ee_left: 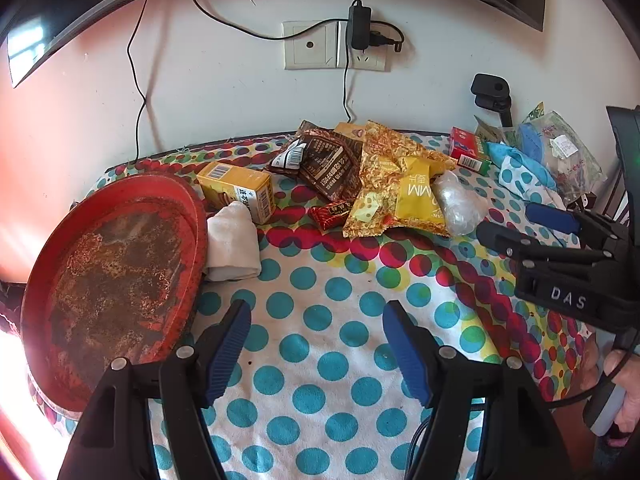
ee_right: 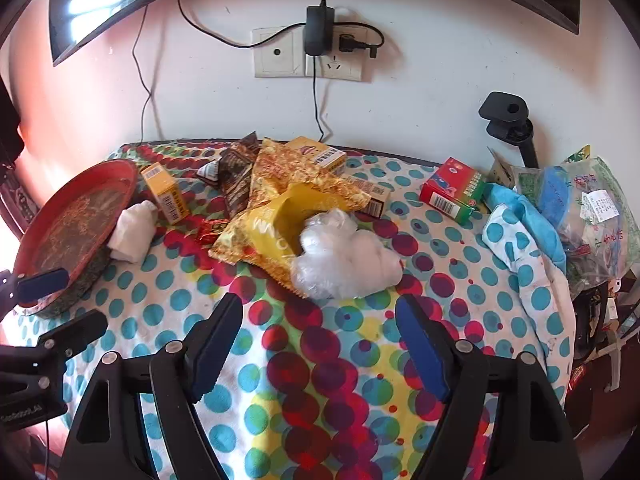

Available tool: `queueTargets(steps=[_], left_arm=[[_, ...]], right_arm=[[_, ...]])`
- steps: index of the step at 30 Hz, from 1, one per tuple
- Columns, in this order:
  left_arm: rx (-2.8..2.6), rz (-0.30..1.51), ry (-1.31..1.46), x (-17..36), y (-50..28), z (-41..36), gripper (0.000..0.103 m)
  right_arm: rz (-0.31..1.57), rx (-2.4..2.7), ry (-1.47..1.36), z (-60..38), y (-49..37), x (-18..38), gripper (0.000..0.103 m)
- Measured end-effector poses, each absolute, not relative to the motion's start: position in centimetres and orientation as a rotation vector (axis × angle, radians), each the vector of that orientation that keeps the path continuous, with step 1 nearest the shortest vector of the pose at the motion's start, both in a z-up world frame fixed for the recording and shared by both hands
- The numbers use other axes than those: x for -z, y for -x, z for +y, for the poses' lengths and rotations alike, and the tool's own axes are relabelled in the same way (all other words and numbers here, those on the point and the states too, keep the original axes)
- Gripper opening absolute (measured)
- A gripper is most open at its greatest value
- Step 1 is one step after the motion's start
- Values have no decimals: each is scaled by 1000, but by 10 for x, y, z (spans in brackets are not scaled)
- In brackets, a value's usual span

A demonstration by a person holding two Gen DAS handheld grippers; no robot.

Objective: Organize objects
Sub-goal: 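Grasp the yellow snack bag with the left tool while the right grasps the clear plastic bag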

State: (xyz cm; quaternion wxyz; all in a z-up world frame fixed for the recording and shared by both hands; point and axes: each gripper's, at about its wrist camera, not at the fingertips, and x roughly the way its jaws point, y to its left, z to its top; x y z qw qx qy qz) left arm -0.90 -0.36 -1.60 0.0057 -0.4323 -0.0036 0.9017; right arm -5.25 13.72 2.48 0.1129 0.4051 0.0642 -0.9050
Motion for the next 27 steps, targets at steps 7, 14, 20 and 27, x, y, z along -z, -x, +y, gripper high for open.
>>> queueTargets(steps=[7,14,20,27], left_arm=[[-2801,-2,1377,24,18,-1,70],[-2793,20,1382,29,26,2,70],[-2789,22,1396,31,32,3,70],[-2794,56,1401,35,39,8,70]], right_arm=[[183,2650,-1214,140,72,-17,71],[161,2660,-1227,142,94,-5,71],[155,2655,-1232,140,107,5,71],[171,2644,-1202,138,112,10,70]])
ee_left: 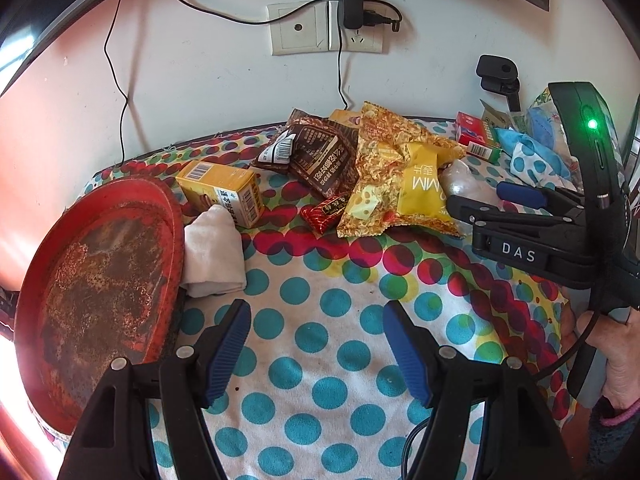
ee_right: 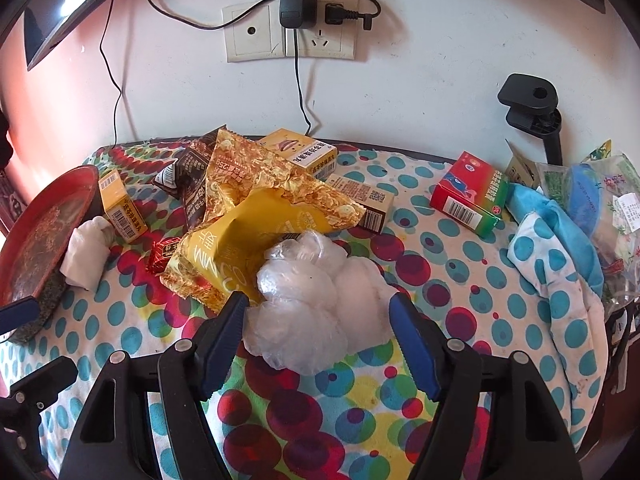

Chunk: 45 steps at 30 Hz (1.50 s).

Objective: Organize objects
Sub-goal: 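Grasp the yellow snack bag with the left tool while the right grasps the clear plastic bag, then lift the yellow snack bag with the left tool and carry it over the red tray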

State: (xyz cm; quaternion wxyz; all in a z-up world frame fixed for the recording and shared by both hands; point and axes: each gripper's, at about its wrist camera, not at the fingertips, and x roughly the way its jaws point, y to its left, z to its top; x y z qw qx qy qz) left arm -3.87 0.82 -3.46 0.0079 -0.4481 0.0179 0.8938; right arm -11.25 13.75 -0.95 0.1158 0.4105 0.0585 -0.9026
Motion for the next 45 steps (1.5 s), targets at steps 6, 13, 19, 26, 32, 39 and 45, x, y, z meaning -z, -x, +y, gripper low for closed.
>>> queueTargets(steps=[6,13,19,26,32,39,45], left_arm=[[-2792,99,1401,37,44,18,70],[-2791,135,1387,37,52,31,70],[-2796,151,1347,31,66,42,70],[-2774,194,1275,18,97,65,70],[-2743,297,1262,18,126,81,70],[-2665,357,1303,36,154,96,70],[-2631,289,1336,56,161,90,61]], right_arm=[[217,2635,-1151,137,111,11,56],[177,2669,-1074,145,105,7,24],[168,2710,-1058,161,100,14,24],[108,2714,-1121,178,106,30,24],[86,2730,-1128,181,107,29,24],[159,2706,-1155,175,108,31,25],[173,2704,-1155,174,108,31,26]])
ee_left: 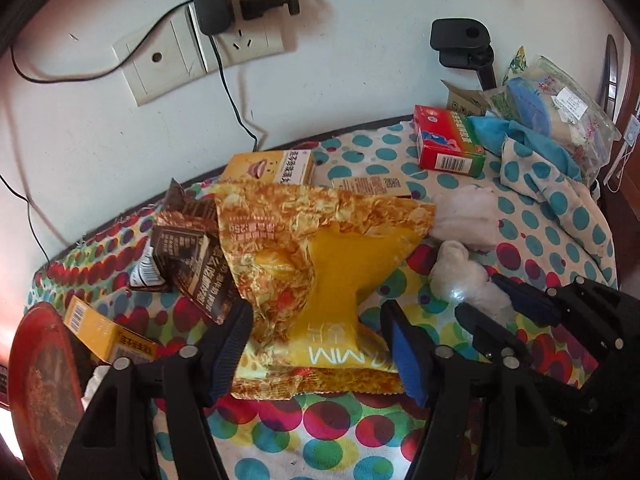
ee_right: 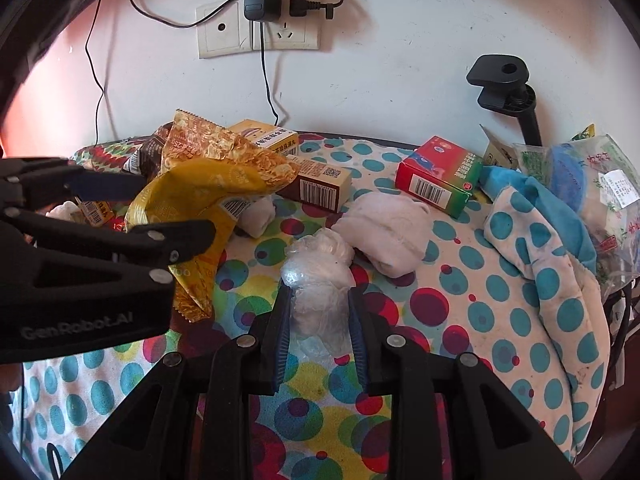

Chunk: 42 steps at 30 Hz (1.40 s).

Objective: Organize objects
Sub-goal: 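Lift the yellow snack bag with the left tool and carry it over the red tray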

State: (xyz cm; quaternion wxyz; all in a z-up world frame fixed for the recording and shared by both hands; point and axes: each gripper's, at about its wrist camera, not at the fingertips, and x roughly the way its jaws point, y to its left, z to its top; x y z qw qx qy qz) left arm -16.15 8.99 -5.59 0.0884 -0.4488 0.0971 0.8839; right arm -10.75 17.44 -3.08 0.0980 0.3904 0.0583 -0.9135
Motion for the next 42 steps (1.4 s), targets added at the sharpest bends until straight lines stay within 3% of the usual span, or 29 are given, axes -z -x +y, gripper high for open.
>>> queueTargets(steps=[2,9,22,31,42], left_arm=[[-2651,324,1311,56,159,91,50],[-2661,361,1277,55,152,90,37],[-2668,210,1268,42,132,76,35],[-2685,262,1209,22,103,74,35],[-2801,133,1212,-11,73,5,35]], right_arm=[[165,2711,-1156,176,107,30,28],[192,2685,-1156,171,106,31,28],[217,2663,-1250,169,118,38,29],[286,2678,-1261,165,117,39,30],[307,2684,-1262,165,118,39,30]])
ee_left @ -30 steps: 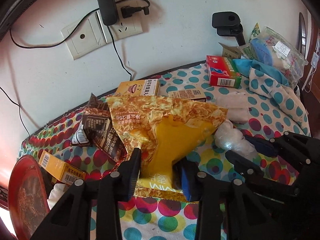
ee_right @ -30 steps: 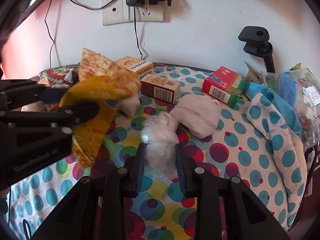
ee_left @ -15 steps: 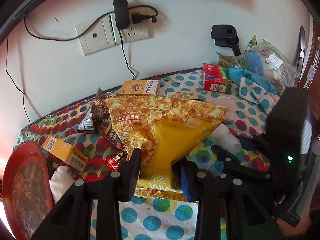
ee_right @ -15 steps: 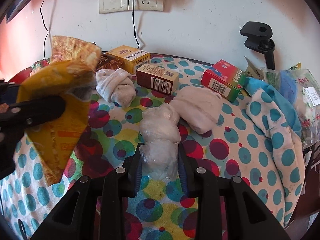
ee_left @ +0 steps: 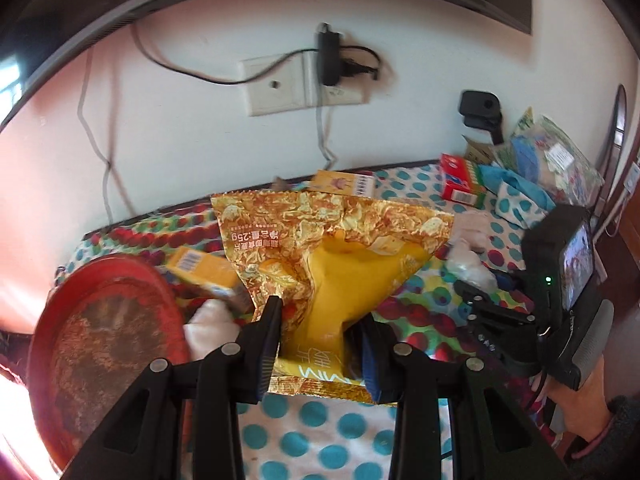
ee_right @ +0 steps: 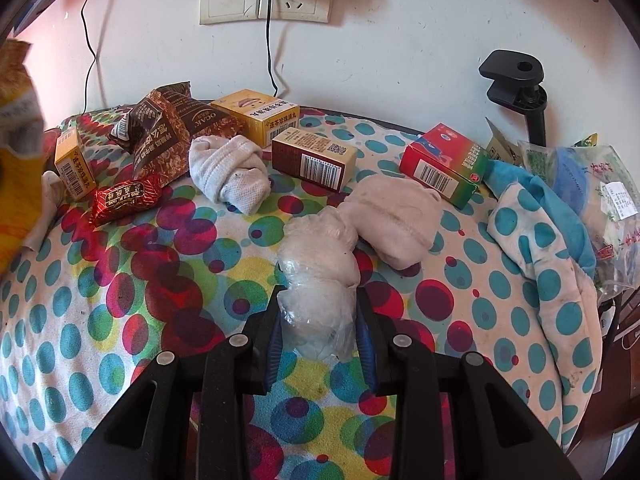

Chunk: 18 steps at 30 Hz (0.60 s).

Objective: Organize objects
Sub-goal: 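Lift the yellow snack bag with the left tool and carry it over the red tray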

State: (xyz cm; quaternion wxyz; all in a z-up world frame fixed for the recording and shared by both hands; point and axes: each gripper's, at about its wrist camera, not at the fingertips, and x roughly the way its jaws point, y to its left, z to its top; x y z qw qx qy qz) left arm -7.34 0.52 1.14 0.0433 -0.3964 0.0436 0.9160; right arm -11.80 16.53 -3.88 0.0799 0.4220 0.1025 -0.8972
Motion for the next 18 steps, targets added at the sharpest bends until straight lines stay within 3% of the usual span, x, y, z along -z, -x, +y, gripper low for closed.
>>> queueTargets(steps=[18], left_arm=[[-3116,10,1424,-13,54,-192,35]], right_arm=[[318,2686,-1263,164,117,39,32]])
